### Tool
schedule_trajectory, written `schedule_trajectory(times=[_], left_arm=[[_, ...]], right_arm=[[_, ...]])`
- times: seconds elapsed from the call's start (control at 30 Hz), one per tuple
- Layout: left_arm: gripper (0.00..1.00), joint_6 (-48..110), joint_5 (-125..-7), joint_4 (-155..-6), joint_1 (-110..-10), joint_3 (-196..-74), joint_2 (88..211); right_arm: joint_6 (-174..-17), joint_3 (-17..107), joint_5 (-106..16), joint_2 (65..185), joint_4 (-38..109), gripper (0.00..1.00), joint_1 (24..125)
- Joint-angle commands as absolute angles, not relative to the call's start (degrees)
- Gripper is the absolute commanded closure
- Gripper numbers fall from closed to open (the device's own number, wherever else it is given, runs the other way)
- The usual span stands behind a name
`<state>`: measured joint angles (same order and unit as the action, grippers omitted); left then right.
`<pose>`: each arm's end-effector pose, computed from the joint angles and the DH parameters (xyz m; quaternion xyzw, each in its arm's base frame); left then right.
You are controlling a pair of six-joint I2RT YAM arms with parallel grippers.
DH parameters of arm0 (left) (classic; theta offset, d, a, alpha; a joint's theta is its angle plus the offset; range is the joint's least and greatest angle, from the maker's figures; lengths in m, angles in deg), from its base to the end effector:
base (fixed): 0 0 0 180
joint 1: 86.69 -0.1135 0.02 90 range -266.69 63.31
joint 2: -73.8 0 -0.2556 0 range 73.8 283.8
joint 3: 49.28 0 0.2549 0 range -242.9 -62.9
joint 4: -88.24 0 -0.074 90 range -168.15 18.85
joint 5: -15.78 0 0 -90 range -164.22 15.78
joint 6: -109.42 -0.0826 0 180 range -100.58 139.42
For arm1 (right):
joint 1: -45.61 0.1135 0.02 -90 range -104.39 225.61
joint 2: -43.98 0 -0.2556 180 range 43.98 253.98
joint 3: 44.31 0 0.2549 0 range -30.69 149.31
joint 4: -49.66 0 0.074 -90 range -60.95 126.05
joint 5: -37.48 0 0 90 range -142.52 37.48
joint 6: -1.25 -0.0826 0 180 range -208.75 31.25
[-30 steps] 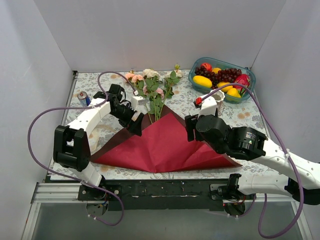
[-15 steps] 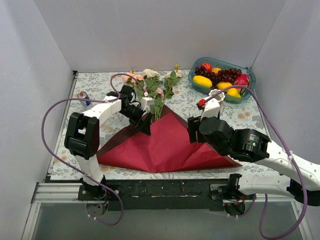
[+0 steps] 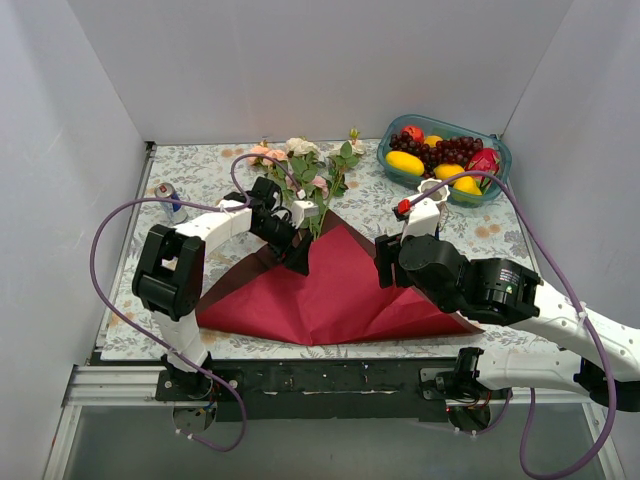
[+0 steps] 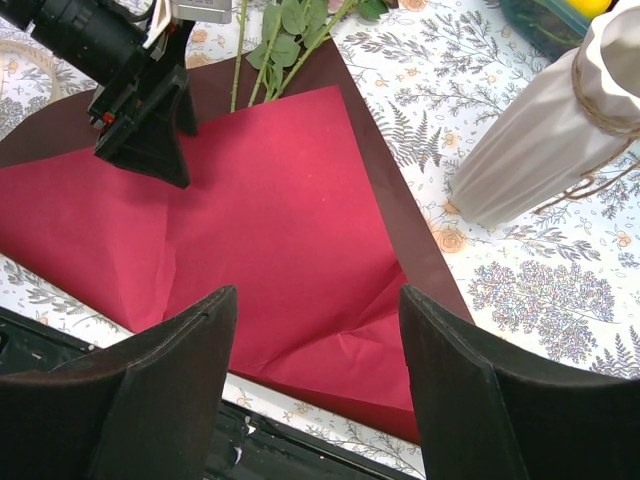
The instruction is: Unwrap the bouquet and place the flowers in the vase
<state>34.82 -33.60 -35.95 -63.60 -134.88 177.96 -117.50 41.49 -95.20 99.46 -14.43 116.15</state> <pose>0.3110 -0.1910 0.1486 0.1094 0.9239 -0.3667 0.0071 0.1218 0.1767 0.3779 -0.1328 0.8287 0.1267 0.5288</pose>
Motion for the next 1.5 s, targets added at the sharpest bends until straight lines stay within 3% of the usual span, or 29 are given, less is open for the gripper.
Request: schedule_trajectory(times=[0.0,0.5,1.2,1.3,1.43,1.47], left_arm=[[0.13,35.3,-35.0,-39.8,-63.4,-133.8,176.5],[0.12,38.1,-40.2,-45.6,-63.4,-133.8,175.7],[0.12,33.9,-34.2,-41.5,-63.3,-134.3,181.3],[0.16,33.7,-33.9,-41.1,-63.3,-134.7,181.6],[0.40,32.7,-32.5,-38.7,-63.3,-136.1,181.7],[0.54,32.4,-32.3,-38.4,-63.3,-136.2,181.5]], right_arm=[[-118.3,41.6,-95.4,98.6,-14.0,0.28,116.5],[-118.9,40.5,-95.1,97.7,-13.7,0.28,117.2],[-119.6,41.3,-95.3,96.9,-14.5,0.29,117.9],[-119.7,41.3,-95.3,97.2,-14.5,0.29,118.1],[-119.9,41.1,-95.5,97.2,-14.5,0.30,118.3],[-119.9,41.0,-95.4,97.2,-14.5,0.30,118.3]])
